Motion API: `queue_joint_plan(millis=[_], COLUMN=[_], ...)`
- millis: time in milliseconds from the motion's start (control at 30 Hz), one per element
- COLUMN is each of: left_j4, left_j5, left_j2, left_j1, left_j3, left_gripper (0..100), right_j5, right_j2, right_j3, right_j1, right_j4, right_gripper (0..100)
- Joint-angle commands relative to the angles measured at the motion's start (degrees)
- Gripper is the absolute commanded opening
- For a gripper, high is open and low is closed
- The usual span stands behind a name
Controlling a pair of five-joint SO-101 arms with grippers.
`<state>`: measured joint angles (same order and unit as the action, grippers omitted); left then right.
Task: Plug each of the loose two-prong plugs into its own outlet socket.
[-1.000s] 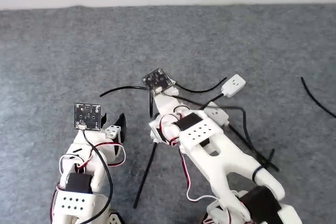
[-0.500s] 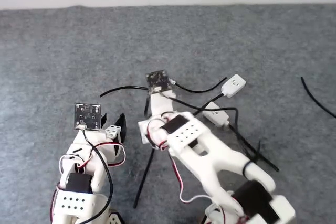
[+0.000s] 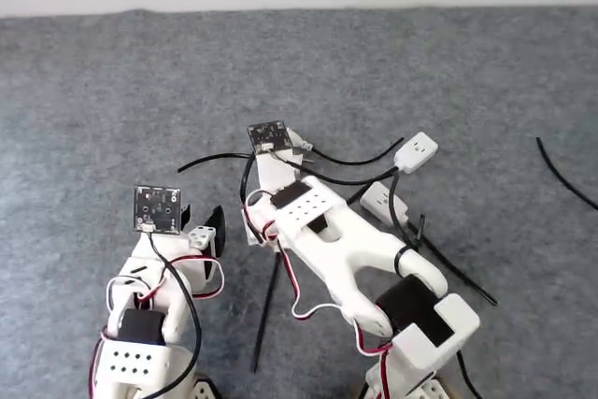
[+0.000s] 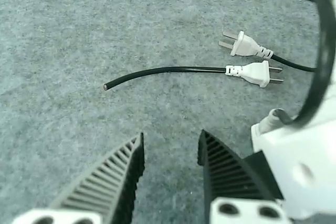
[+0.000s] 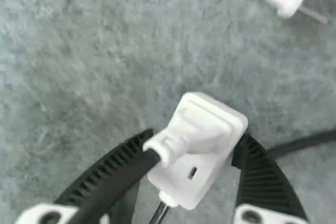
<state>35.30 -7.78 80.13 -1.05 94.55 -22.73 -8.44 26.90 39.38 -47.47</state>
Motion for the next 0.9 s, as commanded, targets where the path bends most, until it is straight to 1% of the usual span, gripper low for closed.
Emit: queue_joint_plan(millis=[0,67,133,200,233,300,400,467,500,600,767,867], left_j4=[-1.58,-1.58,-1.58,-1.58,-1.58,-1.58,-1.58,-1.58,-1.58,-1.58,-1.58,-1.58], left_j5=[0.35,0.35,0.35,0.35,0.35,0.35,0.35,0.35,0.35,0.35,0.35,0.35], left_j2=[0.62,0.62,0.62,0.62,0.62,0.62,0.62,0.62,0.62,0.62,0.62,0.62], left_j1=[0.26,0.26,0.26,0.26,0.26,0.26,0.26,0.26,0.26,0.26,0.26,0.26], left_j3=[-0.75,-0.75,-0.75,-0.75,-0.84,-0.84,-0.84,-0.84,-0.92,-1.01,-1.10,-1.10], left_gripper=[17,17,17,17,17,17,17,17,17,17,17,17], right_j5=[0.62,2.29,3.34,5.54,6.86,8.18,8.18,8.53,9.93,18.37,27.08,32.79], right_j2=[0.75,1.63,2.68,4.44,5.58,8.84,15.96,20.79,23.08,28.97,35.03,35.03], right_j3=[-3.25,-3.43,-3.43,-2.90,-2.90,-2.73,-2.20,-2.20,-2.20,-2.55,-2.46,-2.20], right_j1=[-0.75,-1.19,-1.71,-2.15,-2.33,-2.77,-6.11,-10.07,-12.44,-21.93,-43.56,-57.45], right_j4=[-4.88,-5.58,-5.85,-6.64,-7.78,-10.42,-14.81,-17.36,-18.59,-23.43,-28.44,-27.30], right_gripper=[19.8,11.0,0.0,2.8,0.9,1.2,0.7,0.8,0.8,0.8,0.8,0.8])
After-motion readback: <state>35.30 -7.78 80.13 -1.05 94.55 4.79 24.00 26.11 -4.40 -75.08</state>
